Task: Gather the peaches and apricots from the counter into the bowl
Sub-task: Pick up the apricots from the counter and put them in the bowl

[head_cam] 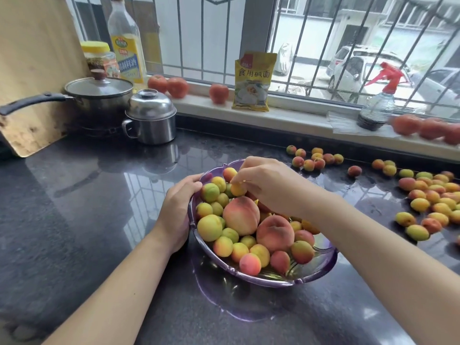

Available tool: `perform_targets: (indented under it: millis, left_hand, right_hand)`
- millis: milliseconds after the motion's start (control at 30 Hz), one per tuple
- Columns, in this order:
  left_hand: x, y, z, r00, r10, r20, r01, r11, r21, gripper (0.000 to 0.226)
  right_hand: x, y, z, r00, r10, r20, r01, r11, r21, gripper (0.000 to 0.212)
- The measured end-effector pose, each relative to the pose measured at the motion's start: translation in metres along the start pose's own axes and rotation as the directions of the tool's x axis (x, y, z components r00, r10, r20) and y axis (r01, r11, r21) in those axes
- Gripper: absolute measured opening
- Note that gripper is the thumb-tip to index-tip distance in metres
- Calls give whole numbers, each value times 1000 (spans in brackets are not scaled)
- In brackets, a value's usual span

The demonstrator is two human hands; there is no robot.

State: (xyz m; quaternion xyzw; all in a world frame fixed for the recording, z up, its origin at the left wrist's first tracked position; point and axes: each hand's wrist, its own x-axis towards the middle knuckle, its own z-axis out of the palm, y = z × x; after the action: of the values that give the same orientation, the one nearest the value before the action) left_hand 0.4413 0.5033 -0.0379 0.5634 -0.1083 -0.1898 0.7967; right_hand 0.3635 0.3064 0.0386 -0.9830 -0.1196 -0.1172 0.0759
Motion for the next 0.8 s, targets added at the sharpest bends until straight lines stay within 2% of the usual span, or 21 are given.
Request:
perform_targets:
  millis: [233,333,400,467,500,567,633,767,800]
  left_hand:
    - [-3,3,0,1000,-2,-7,2,999,32,51]
    - [-2,1,0,1000,-2,-5,2,1000,24,48]
    - [-1,0,-1,1000,0,1,0,1000,18,48]
    - [1,-1,0,1000,-2,3,2,1000,8,48]
    - [1,-2,-1,1000,-3,2,3,1000,2,48]
    - [2,-2,-2,1000,-4,-3,4,1000,-6,48]
    - [3,-3,-3,1000,-4,-5,4,1000,-4,47]
    - [5,-7,-5,1000,-3,-5,3,1000,-2,47]
    - [7,-8,-5,1000,-4,-7,4,1000,-11,47]
  right_hand:
    - [-3,0,-4,998,61,-7,-60,995,74,26]
    - [-18,21,-15,965,206,-162,-172,965,198,27]
    - [-30,51,-19,862,411,-297,-318,894,314,28]
    - [-44,90,-10,715,593,-369,-494,803,333,32]
    - [-52,108,0,662,642,-387,-570,766,297,32]
    - [-66,133,24,617,675,-403,-657,725,209,30]
    - [-72,145,47,621,671,-405,-687,715,131,28]
    - [-61,158,65,741,504,-444,-608,784,-126,31]
    - [-58,163,66,745,509,-431,-617,771,-157,33]
